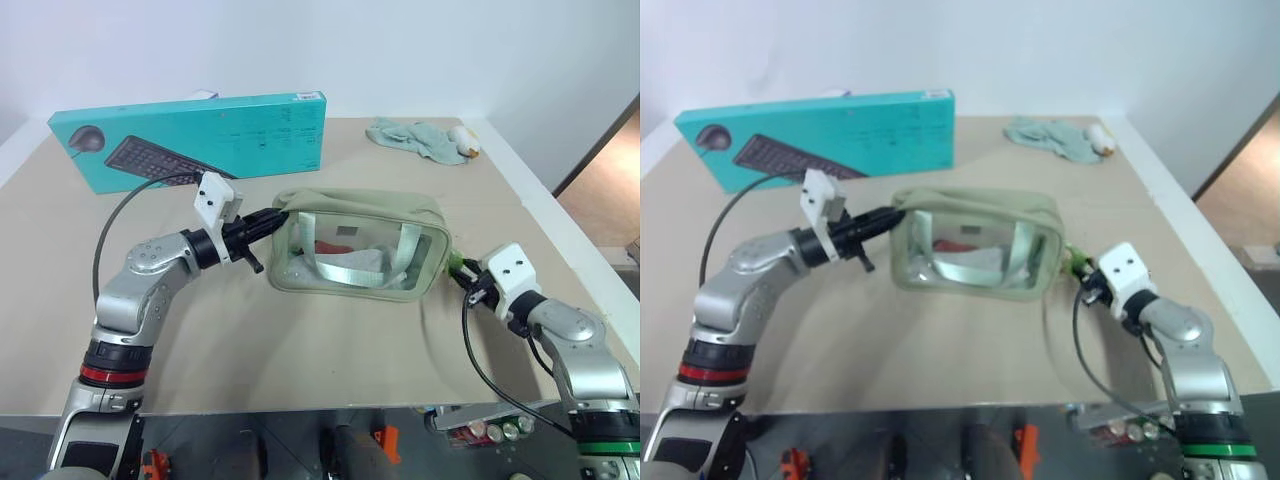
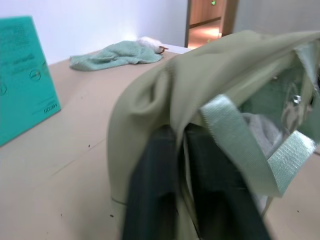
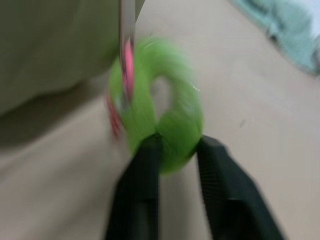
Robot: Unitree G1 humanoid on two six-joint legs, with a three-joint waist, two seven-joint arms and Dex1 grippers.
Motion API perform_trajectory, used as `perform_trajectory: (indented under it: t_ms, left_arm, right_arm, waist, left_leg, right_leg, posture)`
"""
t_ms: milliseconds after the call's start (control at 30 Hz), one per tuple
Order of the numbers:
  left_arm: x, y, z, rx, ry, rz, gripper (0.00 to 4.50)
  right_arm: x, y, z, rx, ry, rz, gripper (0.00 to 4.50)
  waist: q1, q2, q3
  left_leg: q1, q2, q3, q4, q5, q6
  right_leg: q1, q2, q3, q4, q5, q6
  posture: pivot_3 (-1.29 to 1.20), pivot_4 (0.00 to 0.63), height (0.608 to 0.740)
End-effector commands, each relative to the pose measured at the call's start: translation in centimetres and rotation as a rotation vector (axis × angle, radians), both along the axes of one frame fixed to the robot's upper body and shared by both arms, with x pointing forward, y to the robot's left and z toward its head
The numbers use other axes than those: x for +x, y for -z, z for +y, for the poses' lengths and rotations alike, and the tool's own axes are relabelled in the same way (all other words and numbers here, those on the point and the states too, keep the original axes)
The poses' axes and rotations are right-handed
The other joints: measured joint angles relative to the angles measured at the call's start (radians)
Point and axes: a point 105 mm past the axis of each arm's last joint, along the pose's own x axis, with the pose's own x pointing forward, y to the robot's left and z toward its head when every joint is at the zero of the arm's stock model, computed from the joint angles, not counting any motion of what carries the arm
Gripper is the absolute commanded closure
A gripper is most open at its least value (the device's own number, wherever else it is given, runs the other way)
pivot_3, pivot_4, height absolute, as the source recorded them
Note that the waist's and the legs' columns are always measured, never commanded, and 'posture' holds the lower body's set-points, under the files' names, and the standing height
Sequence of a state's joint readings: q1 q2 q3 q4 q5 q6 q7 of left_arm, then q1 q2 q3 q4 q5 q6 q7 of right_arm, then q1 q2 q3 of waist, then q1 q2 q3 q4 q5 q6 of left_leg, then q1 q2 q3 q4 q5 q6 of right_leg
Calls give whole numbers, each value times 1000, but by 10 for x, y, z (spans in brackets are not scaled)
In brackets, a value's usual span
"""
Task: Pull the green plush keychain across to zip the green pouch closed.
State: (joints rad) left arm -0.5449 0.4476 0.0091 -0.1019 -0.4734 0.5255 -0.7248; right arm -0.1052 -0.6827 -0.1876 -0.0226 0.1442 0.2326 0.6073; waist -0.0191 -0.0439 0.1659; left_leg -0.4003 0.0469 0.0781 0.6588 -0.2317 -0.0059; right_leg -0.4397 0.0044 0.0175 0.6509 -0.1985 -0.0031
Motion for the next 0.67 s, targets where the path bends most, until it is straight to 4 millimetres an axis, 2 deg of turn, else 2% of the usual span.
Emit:
perform_trajectory:
  t_ms: [33, 67, 167, 200, 267, 333, 400, 567, 667]
  left_arm:
    - [-2, -20, 3, -41, -5, -44, 2445]
    - [-2, -22, 7, -56, -16, -45, 2188]
    - [-3, -28, 22, -100, -38, -39, 1166]
    - [-4, -29, 29, -111, -50, -38, 705]
    - [-5, -31, 47, -135, -95, -37, 100]
    - [-7, -18, 63, -102, -157, -16, 42]
    - [-11, 1, 70, -19, -195, -11, 42]
    - [-21, 46, 73, 99, -247, 56, 42]
    - [-28, 64, 69, 166, -242, 64, 42]
  right_arm:
    - [-10, -39, -4, 20, 15, -124, 1521]
    - [-17, -44, -4, 34, 14, -134, 1289]
    - [-34, -52, -4, 60, 11, -151, 229]
    - [-41, -55, -2, 77, -3, -161, 0]
    - [-54, -61, 4, 121, -22, -183, 0]
    - [-67, -63, 16, 170, -47, -188, 0]
    - [-74, -60, 30, 193, -80, -182, 0]
    - [-73, -52, 56, 219, -125, -183, 0]
    - [-69, -51, 63, 229, -130, -199, 0]
  waist:
    - [0, 0, 0]
    - [0, 0, 0]
    - [-1, 0, 0]
    - [-2, 0, 0]
    - [-2, 1, 0]
    - [-3, 0, 0]
    - [-3, 3, -1]
    - [-1, 1, -2]
    - [-1, 1, -2]
  left_leg:
    - [0, 0, 0, 0, 0, 0]
    - [0, 0, 0, 0, 0, 0]
    - [0, 1, 0, 0, 0, 0]
    - [0, 1, 0, 0, 0, 0]
    - [0, 2, 0, 0, 0, 0]
    - [2, 2, 0, -2, 0, 0]
    - [3, 4, 1, -3, 0, -1]
    - [6, 5, 1, -4, 0, -2]
    - [6, 5, 2, -4, 1, -1]
  right_leg:
    - [0, 0, 0, 0, 0, 0]
    - [0, 0, 0, 0, 0, 0]
    - [-1, 1, 0, 0, 0, 0]
    - [0, 1, 0, 0, 0, 0]
    - [-1, 2, 0, 0, 0, -1]
    - [0, 3, 0, 0, 0, -2]
    - [0, 4, 1, 0, 0, -3]
    - [2, 3, 1, 0, -2, -6]
    - [2, 1, 1, 0, -3, -7]
  posture:
    - [0, 150, 740]
    - [0, 150, 740]
    - [0, 150, 740]
    - [0, 150, 740]
    - [0, 150, 740]
    - [0, 150, 740]
    - [0, 150, 740]
    - [0, 150, 740]
    - [0, 150, 740]
